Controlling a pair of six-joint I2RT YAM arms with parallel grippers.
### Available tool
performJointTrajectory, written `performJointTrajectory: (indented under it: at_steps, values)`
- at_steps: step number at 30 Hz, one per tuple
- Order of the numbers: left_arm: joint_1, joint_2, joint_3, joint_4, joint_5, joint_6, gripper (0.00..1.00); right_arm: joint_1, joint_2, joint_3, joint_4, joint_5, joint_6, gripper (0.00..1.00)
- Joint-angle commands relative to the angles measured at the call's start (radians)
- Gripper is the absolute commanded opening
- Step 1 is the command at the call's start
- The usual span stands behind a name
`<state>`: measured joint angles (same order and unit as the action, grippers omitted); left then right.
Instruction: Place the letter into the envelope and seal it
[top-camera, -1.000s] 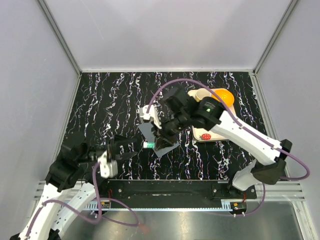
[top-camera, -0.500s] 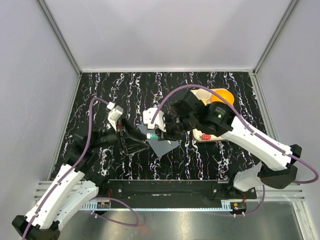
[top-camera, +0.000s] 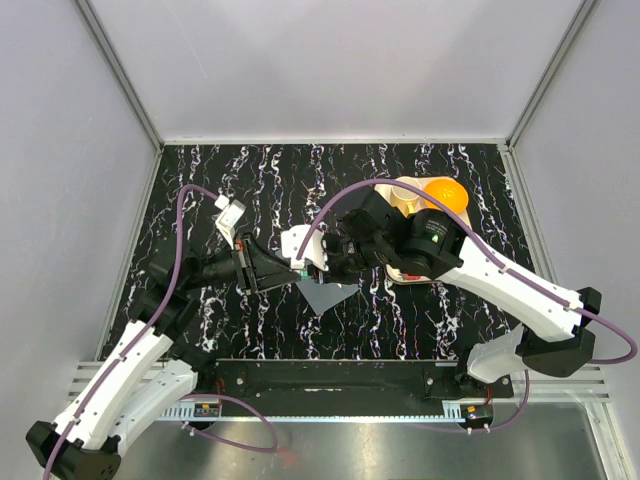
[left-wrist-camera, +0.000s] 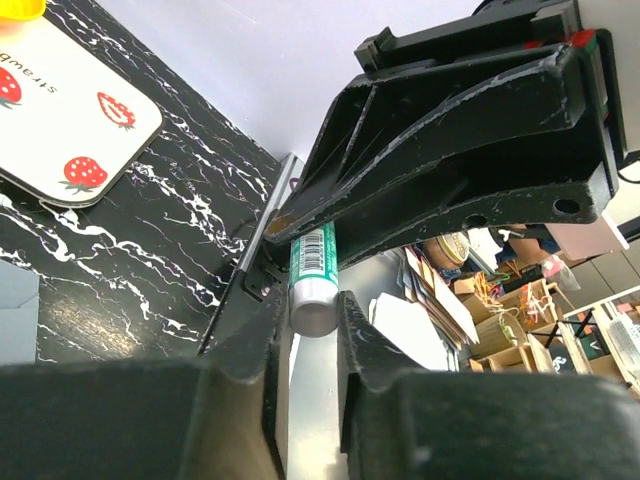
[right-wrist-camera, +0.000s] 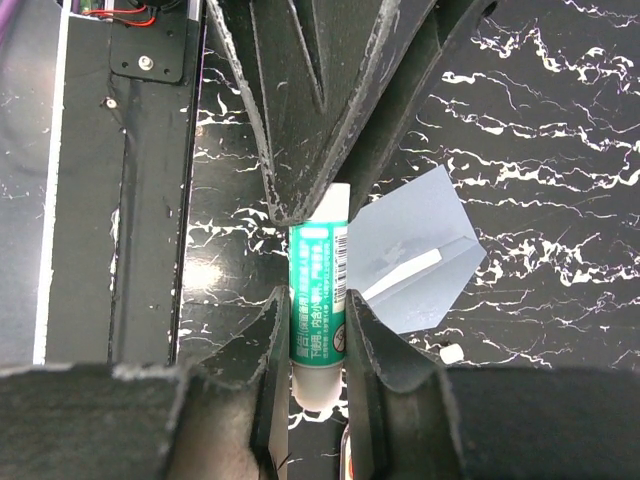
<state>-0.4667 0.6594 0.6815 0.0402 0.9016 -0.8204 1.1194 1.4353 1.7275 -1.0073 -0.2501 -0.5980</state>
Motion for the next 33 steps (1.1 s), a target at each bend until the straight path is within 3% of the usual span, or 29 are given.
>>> performJointTrajectory:
  at_steps: [1,2,5,6,10,13,14,16,17,19,20,22,23,26,28,31,33]
  values:
    - [0.004,-0.003,0.021,0.115,0.026,0.006,0.04,0.013,-0.001,0.018,0.032,-0.008,0.041,0.0]
    - [0.003,-0.004,0.026,0.115,0.045,0.026,0.0,0.014,0.008,0.02,0.023,-0.017,0.052,0.0]
    - [-0.01,-0.032,0.068,0.081,0.095,0.205,0.0,0.01,0.011,0.018,0.009,-0.084,0.102,0.0]
    - [-0.019,-0.061,0.085,0.043,0.095,0.392,0.0,0.008,0.013,0.017,0.007,-0.107,0.115,0.0]
    - [-0.053,-0.124,0.147,-0.159,0.118,0.878,0.0,-0.029,0.034,0.035,-0.011,-0.294,0.205,0.0]
    - [-0.053,-0.159,0.158,-0.303,0.212,1.321,0.0,-0.069,0.079,0.058,-0.042,-0.441,0.251,0.0]
    - [-0.053,-0.184,0.152,-0.331,0.244,1.562,0.0,-0.078,0.088,0.058,-0.053,-0.475,0.262,0.0]
    - [-0.053,-0.207,0.118,-0.384,0.26,1.793,0.0,-0.079,0.105,0.052,-0.054,-0.57,0.294,0.0]
    - [-0.053,-0.214,0.106,-0.401,0.272,2.015,0.0,-0.079,0.117,0.053,-0.056,-0.595,0.303,0.0]
    - [-0.053,-0.227,0.073,-0.472,0.281,2.255,0.0,-0.078,0.134,0.053,-0.051,-0.653,0.329,0.0]
    - [-0.053,-0.228,0.061,-0.505,0.284,2.525,0.0,-0.081,0.14,0.052,-0.048,-0.667,0.336,0.0]
    - [-0.053,-0.227,0.006,-0.562,0.275,2.799,0.0,-0.084,0.146,0.047,-0.04,-0.704,0.362,0.0]
    - [-0.052,-0.222,-0.014,-0.562,0.264,3.007,0.0,-0.084,0.151,0.046,-0.037,-0.715,0.368,0.0]
    - [-0.053,-0.19,-0.063,-0.542,0.253,3.298,0.0,-0.084,0.149,0.029,-0.03,-0.744,0.392,0.0]
    - [-0.053,-0.179,-0.088,-0.455,0.263,3.339,0.0,-0.084,0.143,0.017,-0.022,-0.755,0.405,0.0]
    - [-0.053,-0.187,-0.093,-0.422,0.261,3.306,0.21,-0.084,0.131,0.018,-0.025,-0.732,0.397,0.0]
    - [-0.053,-0.242,-0.088,-0.424,0.241,3.098,0.35,-0.092,0.123,0.039,-0.033,-0.683,0.377,0.0]
